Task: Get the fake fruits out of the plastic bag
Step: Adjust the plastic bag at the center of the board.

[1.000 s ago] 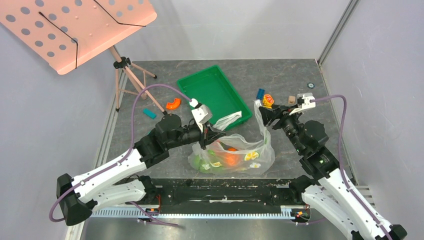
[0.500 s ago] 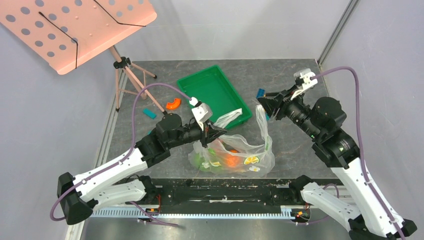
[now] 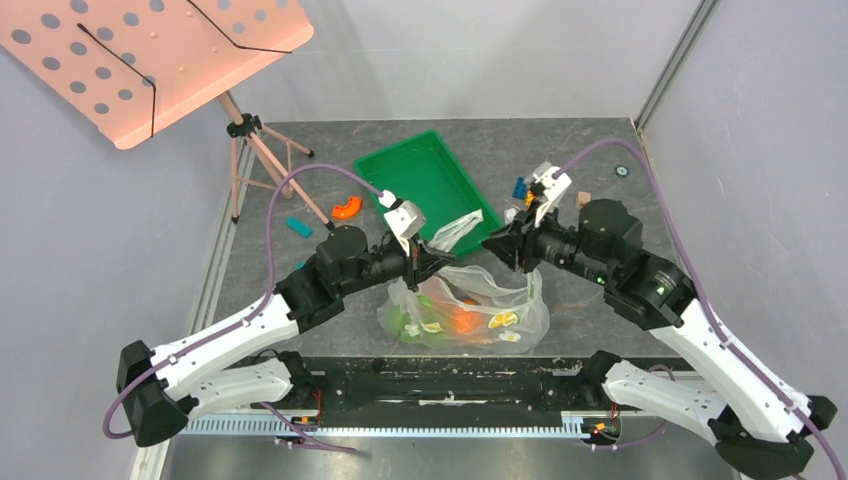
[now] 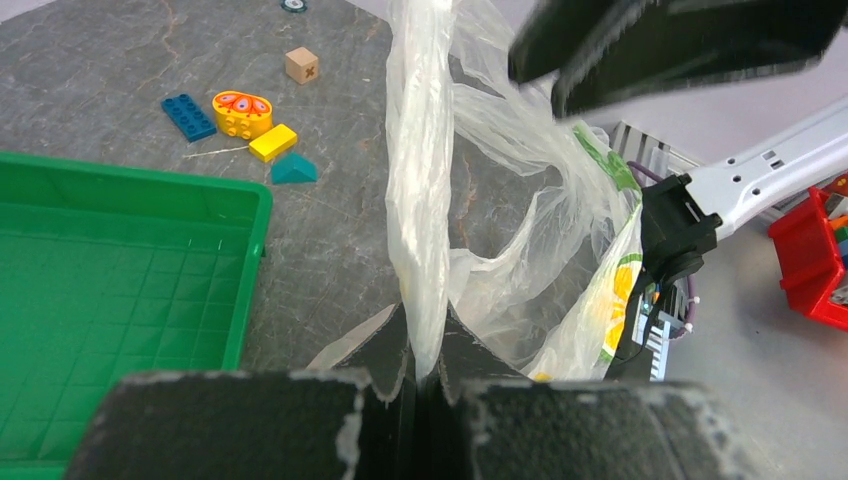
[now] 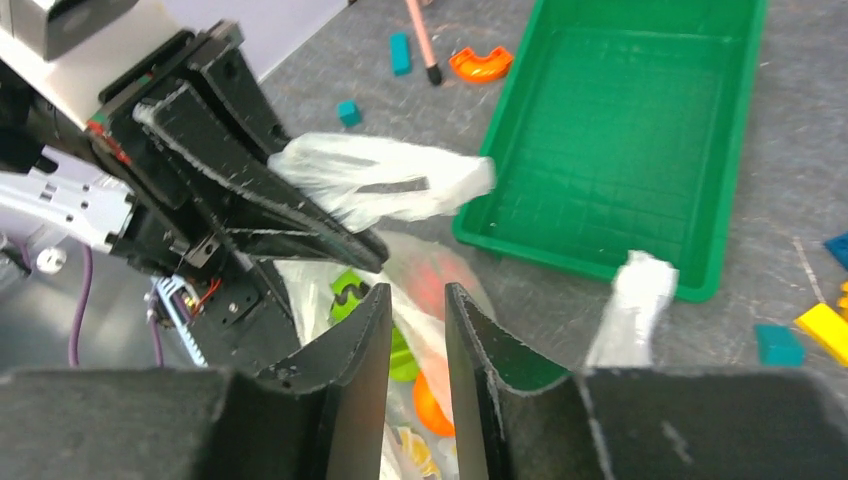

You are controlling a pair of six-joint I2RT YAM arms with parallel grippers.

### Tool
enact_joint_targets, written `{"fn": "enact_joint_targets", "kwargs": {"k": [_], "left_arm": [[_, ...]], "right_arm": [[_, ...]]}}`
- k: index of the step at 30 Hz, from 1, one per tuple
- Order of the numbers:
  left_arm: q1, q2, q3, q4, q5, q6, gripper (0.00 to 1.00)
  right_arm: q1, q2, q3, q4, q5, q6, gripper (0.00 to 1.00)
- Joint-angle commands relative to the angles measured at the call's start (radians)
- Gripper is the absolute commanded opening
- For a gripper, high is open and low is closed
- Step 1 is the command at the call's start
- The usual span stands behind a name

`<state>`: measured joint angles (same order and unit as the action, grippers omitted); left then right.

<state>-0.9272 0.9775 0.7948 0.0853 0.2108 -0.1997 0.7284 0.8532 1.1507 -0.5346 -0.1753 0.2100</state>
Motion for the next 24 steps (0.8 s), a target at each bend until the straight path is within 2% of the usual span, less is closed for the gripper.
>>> {"fn": "enact_joint_targets", "kwargs": {"k": [1, 5, 9, 19, 24], "left_arm": [[-0.001, 0.009, 0.008, 0.060, -0.016, -0.038, 0.02], [-0.001, 0.009, 0.011, 0.060, -0.014, -0.040, 0.02], [-0.002, 0.005, 0.009, 0.063, -0.013, -0.040, 0.02], [-0.002, 0.005, 0.005, 0.075, 0.005, -0.048, 0.02], [-0.002, 0.007, 0.000, 0.077, 0.000, -0.053, 0.02]], "right_arm": [[0.112, 0.025, -0.012, 0.009, 0.115, 0.018, 0.26], [0.169, 0.036, -0.052, 0.006, 0.158, 0.028, 0.19], [0.199, 0.051, -0.121, 0.020, 0.169, 0.047, 0.16], [0.219, 0.072, -0.235, 0.117, 0.193, 0.087, 0.14], [0.242, 0.080, -0.269, 0.166, 0.157, 0.109, 0.14]]}}
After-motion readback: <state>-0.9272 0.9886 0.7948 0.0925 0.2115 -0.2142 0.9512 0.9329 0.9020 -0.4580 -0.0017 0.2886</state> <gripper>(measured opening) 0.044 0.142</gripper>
